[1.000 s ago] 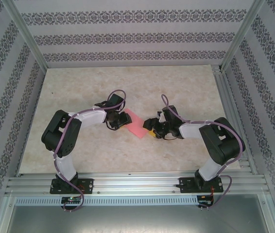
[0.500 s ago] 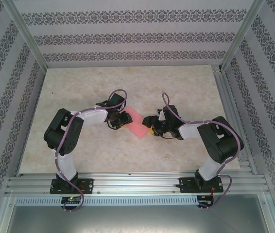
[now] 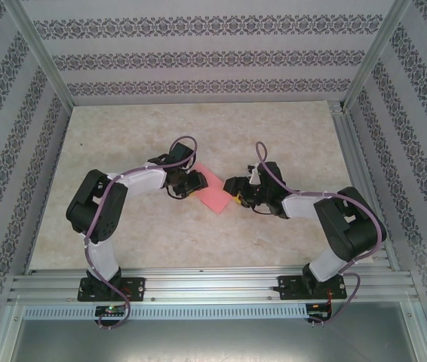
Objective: Fold a paper plane with a square sheet of paper (pick it up from the middle)
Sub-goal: Third fold the triangle at the center of the table.
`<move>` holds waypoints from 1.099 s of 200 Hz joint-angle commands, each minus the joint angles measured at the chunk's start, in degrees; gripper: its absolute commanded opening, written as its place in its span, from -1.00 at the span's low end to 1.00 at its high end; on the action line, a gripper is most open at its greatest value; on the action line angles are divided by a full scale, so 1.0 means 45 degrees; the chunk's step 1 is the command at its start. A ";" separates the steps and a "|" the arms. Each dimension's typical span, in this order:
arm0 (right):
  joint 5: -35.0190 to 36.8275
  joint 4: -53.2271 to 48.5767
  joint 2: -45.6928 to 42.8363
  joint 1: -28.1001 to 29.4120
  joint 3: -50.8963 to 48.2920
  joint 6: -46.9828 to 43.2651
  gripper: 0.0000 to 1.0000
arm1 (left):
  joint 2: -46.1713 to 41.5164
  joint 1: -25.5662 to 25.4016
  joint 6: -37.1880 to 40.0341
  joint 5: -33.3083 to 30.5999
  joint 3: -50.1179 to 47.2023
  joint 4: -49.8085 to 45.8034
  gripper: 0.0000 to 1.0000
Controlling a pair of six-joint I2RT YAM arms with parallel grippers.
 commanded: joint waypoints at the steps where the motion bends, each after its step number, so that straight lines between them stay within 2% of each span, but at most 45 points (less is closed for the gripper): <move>1: -0.0285 0.1078 -0.0050 -0.0133 -0.0226 -0.0153 0.04 | -0.0562 -0.0078 -0.0567 0.0696 0.0352 0.0838 -0.06; 42: -0.0589 0.2926 -0.0035 -0.0368 -0.0801 0.0416 -0.02 | -0.0259 -0.0074 -0.1348 0.1572 0.0383 0.1778 0.02; 84: -0.0851 0.3631 -0.0234 -0.0397 -0.1107 0.0458 -0.01 | 0.0183 -0.0121 -0.2391 0.2498 0.0252 0.3359 0.14; 149: -0.1642 0.5055 0.0205 -0.0325 -0.1043 0.0938 0.00 | 0.0761 -0.0326 -0.2599 0.2832 0.0554 0.3264 0.20; 220: -0.1926 0.5072 0.0958 -0.0071 -0.0633 0.1127 0.01 | 0.0927 -0.0413 -0.2677 0.3331 0.0447 0.3663 0.21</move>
